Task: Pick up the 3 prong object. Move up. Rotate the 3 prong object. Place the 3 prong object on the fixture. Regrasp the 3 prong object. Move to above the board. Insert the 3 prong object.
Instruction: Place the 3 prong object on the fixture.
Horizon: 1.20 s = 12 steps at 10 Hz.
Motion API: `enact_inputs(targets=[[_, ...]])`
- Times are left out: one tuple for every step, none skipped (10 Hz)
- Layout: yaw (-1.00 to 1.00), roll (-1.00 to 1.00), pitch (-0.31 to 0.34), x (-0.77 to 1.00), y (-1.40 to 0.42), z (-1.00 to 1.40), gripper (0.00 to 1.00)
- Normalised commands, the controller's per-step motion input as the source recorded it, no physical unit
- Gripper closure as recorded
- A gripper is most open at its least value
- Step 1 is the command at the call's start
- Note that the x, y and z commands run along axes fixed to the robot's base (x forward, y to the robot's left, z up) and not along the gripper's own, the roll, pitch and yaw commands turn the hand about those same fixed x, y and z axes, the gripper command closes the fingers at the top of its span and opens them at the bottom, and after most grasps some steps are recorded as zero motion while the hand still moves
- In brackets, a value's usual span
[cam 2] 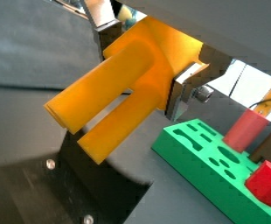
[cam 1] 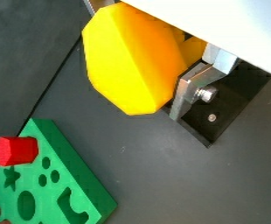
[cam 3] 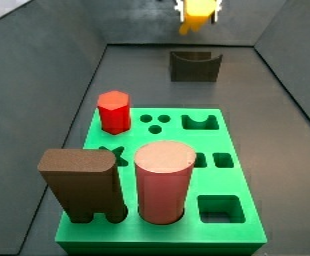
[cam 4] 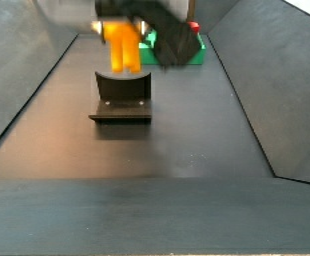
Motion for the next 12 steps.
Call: enact_inputs(targets=[[-0.15, -0.72, 0.196, 0.16, 0.14, -1.0, 1.0], [-0.19, -0.49, 0.143, 0.17, 0.14, -1.0, 1.0], [-0.2, -0.32, 0.109, 0.18, 0.14, -1.0, 1.0], [-0.2, -0.22, 0.072, 0.18, 0.13, -1.0, 1.0], [-0.19, -0.18, 0.03, 0.16, 0.11, -0.83, 1.0], [-0.17, -0.16, -0.007, 0.12, 0.08, -0.55, 1.0], [-0.15, -0.15, -0.031, 0.1, 0.07, -0.35, 1.0], [-0.13, -0.12, -0.056, 0.08, 0.11, -0.23, 1.0], [-0.1, -0.11, -0.067, 0.06, 0.11, -0.19, 1.0], [-0.07, -0.1, -0.067, 0.07, 0.11, -0.19, 1.0], [-0.05, -0.1, -0.066, 0.07, 0.11, -0.19, 1.0], [0.0, 0.0, 0.0, 0.0, -0.5, -0.17, 1.0]])
